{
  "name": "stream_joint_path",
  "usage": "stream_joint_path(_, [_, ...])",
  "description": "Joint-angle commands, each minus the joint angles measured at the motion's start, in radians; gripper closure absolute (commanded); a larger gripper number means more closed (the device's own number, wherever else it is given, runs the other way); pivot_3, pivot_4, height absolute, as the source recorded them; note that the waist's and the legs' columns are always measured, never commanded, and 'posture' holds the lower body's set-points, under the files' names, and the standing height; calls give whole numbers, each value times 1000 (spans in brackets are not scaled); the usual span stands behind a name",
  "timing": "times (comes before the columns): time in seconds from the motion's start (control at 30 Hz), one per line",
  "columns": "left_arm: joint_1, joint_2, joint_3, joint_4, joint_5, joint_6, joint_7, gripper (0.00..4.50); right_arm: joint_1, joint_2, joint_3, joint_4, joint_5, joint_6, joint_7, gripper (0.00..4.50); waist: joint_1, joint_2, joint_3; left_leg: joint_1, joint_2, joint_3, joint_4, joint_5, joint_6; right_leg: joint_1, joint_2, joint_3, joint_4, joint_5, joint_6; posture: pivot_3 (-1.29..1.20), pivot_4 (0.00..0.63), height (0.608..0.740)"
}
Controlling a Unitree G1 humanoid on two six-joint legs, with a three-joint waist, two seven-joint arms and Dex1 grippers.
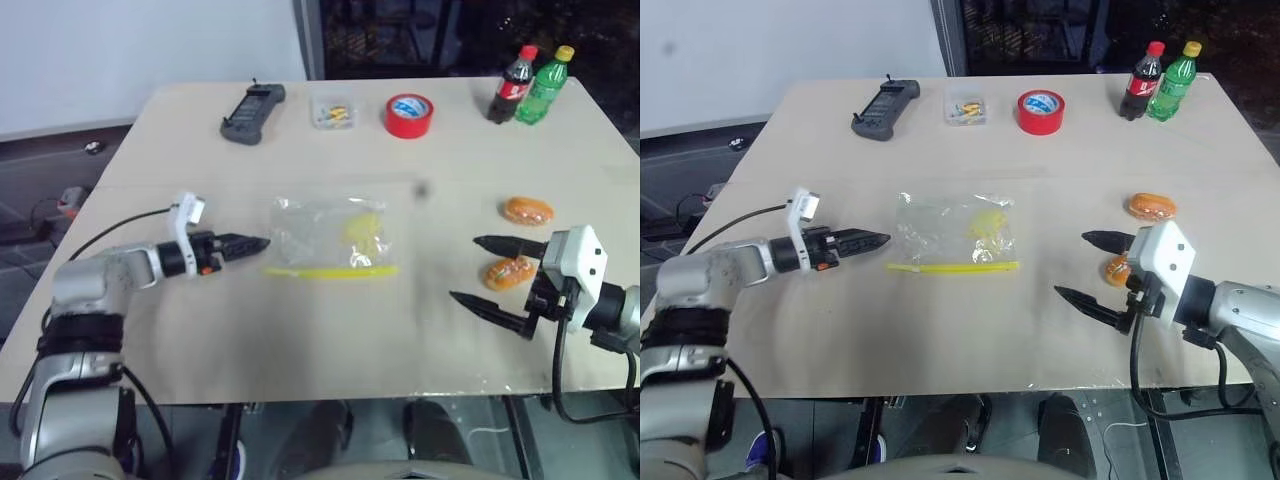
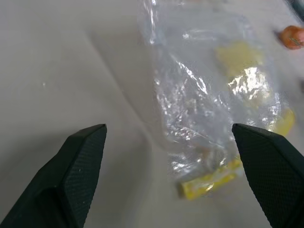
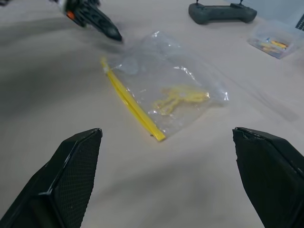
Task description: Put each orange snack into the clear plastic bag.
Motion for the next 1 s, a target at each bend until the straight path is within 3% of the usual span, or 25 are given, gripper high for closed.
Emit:
stream_joint_path(0.03, [-139,-53,-99,229,85,-37,-180,23,28,-5,-33,-63,13,9,-31,0,1,-1,0,-1,0,-1,1,0,0,0,0,-1,0,0,0,0,150,740])
stream_joint_path(0.17, [-278,-137,-165,466,165,-60,-370,23,112,6,-89,-130,20,20,-73,0,-8,-2,0,-1,-1,0,2,0,0,0,-1,-1,0,0,0,0,150,740])
stream_joint_path(0.33, [-358,-248,-178,625,230,-38,-459,23,212,24,-145,-215,21,30,-120,0,-6,-2,-1,-1,-1,-1,3,0,0,0,0,-1,2,0,0,0,150,740])
stream_joint_path(0.5, [-384,-296,-141,672,254,7,-469,2186,272,52,-173,-276,17,34,-178,0,-12,-4,-1,-1,-1,0,5,0,0,0,0,0,3,0,1,0,150,740])
stream_joint_path(0.53, [-388,-302,-122,679,248,21,-454,2811,279,55,-174,-282,12,33,-186,0,-14,-4,-1,-1,-1,0,5,0,0,0,0,0,4,0,1,0,150,740])
stream_joint_path(0.67, [-408,-326,-67,660,216,130,-451,4432,282,70,-147,-292,-13,17,-220,0,-9,-5,-1,1,-1,0,5,0,0,1,1,0,5,0,1,0,150,740])
stream_joint_path(0.83, [-419,-357,46,567,130,320,-368,4432,233,63,-22,-279,-171,-23,-286,0,-8,-5,-1,1,-1,0,8,0,0,2,1,0,5,1,2,0,150,740])
stream_joint_path(1.0, [-414,-391,226,330,-21,607,-200,4432,-1,69,347,-149,-518,-90,-407,0,-36,-7,0,-1,-1,0,10,0,0,0,1,1,6,1,2,0,150,740])
